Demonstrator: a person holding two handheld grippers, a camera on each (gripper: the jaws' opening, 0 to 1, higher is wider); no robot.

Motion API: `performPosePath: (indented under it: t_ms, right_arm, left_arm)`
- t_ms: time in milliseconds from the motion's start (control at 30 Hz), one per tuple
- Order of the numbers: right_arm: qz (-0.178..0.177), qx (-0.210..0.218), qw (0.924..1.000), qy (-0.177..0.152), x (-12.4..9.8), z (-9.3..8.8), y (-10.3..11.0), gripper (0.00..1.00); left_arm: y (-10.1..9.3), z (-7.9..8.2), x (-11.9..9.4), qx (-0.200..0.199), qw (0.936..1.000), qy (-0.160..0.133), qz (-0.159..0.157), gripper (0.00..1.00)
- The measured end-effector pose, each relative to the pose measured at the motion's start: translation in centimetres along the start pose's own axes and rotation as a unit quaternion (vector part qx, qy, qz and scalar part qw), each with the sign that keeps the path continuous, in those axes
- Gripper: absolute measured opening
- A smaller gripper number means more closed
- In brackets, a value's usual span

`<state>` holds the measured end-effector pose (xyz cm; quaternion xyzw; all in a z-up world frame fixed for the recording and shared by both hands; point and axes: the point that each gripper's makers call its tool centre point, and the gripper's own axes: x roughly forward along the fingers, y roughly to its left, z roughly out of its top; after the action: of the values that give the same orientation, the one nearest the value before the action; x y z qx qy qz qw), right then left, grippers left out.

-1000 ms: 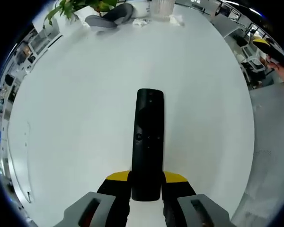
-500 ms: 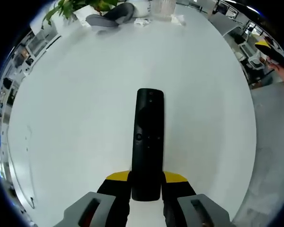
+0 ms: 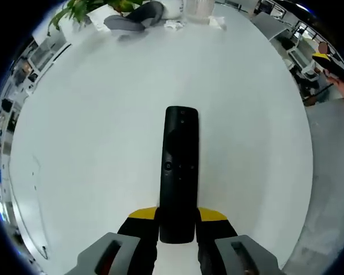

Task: Press the specified remote control buttons in sequence, fully releasing each button before pressing the next.

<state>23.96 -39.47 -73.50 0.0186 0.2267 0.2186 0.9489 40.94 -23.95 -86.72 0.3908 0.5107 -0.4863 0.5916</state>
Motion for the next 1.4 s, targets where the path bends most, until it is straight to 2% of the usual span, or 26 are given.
performPosePath:
  t_ms: [533,733,967,1400]
  right_arm:
    - [0.001,-0.008,1.0000,0.006,0.1,-0.2,0.2,0.70]
    - [-0.001,-0.011,0.9999,0.011,0.2,-0.3,0.1,0.70]
    - [-0.004,-0.011,0.9998,0.016,0.3,-0.5,-0.1,0.70]
    - [-0.009,-0.011,0.9998,0.017,0.3,-0.6,-0.3,0.69]
  left_arm:
    - [1.3,0.1,0.0,0.036,0.9990,0.026,-0.008,0.24]
    - [2.2,0.2,-0.1,0.048,0.9985,0.024,-0.010,0.24]
    - [3.0,0.4,0.0,0.047,0.9987,0.017,-0.008,0.24]
    - [4.3,0.7,0.1,0.056,0.9975,0.041,-0.011,0.24]
